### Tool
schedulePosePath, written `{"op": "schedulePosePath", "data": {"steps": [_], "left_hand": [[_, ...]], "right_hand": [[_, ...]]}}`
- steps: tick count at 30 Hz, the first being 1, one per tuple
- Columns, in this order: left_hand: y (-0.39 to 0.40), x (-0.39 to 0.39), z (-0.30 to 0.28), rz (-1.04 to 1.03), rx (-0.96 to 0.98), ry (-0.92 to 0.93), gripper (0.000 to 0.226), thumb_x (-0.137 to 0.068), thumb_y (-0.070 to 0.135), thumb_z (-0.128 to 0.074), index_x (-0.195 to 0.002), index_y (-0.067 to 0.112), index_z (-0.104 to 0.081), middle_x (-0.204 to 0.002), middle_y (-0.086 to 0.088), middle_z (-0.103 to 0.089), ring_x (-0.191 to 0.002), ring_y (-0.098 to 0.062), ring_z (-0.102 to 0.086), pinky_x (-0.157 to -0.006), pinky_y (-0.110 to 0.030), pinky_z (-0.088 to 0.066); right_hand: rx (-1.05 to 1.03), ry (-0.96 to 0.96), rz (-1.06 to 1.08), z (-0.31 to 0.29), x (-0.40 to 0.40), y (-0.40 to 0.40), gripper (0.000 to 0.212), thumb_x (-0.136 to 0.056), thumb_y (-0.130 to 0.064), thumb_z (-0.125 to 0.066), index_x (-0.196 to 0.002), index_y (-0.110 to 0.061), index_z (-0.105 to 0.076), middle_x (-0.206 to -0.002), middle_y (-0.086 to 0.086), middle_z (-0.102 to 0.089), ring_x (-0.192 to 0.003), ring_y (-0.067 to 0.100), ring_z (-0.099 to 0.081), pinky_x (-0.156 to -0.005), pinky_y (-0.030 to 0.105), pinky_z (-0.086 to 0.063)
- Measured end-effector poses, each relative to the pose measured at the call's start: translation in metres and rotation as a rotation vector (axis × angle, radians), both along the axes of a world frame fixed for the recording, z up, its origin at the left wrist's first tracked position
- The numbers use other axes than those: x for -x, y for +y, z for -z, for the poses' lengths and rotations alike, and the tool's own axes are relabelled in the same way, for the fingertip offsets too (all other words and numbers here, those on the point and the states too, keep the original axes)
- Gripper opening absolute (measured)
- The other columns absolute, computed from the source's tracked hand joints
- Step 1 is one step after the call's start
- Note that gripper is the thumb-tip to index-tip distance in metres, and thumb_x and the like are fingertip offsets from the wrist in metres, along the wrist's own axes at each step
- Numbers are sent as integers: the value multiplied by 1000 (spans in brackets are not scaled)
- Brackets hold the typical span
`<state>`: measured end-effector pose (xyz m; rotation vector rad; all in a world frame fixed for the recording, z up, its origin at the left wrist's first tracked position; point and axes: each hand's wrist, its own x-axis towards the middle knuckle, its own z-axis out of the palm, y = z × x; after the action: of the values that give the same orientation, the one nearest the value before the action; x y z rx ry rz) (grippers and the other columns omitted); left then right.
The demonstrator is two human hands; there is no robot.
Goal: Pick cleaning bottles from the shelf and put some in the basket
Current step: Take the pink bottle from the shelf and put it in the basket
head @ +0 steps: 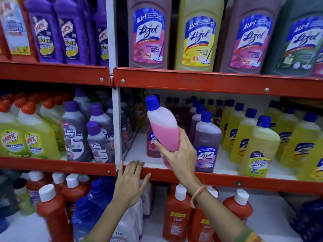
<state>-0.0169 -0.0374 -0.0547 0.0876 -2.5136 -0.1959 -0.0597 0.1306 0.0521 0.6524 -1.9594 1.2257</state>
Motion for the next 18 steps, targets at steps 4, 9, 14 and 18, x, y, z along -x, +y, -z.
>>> {"op": "schedulePosePath", "data": {"steps": [4, 9, 14, 18], "left_hand": [[17, 2, -3, 4, 19, -17, 63, -94, 58, -18, -122, 16, -58, -123, -2, -64, -120, -20, -54, -108, -48, -12], [33, 11, -1, 40, 13, -5, 58, -92, 56, -26, -124, 17, -54, -124, -2, -62, -123, -20, -50, -110, -50, -10], [27, 15, 9, 62, 33, -12, 53, -92, 54, -36, -128, 19, -50, -127, -1, -58, -127, -20, -45, -113, -48, -9], [31, 13, 8, 37, 20, -19, 62, -93, 59, -22, -127, 17, -51, -125, -3, -61, -125, -23, -49, -111, -46, -12]], "right_hand": [[6, 19, -77, -7, -10, 21, 68, -66, -58, -77, -119, -25, -50, -105, -4, -66, -87, 7, -61, -63, 21, -53], [260, -392, -705, -19, -7, 49, 61, -58, -37, -86, -112, -30, -60, -105, -1, -75, -98, 16, -72, -75, 25, -59], [232, -624, -1084, -21, -1, 77, 63, -52, -40, -91, -106, -18, -68, -97, 4, -78, -89, 20, -74, -76, 31, -59], [203, -758, -1302, -19, 3, 92, 67, -51, -39, -93, -106, -11, -68, -96, 7, -77, -87, 22, -73, -82, 36, -59]]}}
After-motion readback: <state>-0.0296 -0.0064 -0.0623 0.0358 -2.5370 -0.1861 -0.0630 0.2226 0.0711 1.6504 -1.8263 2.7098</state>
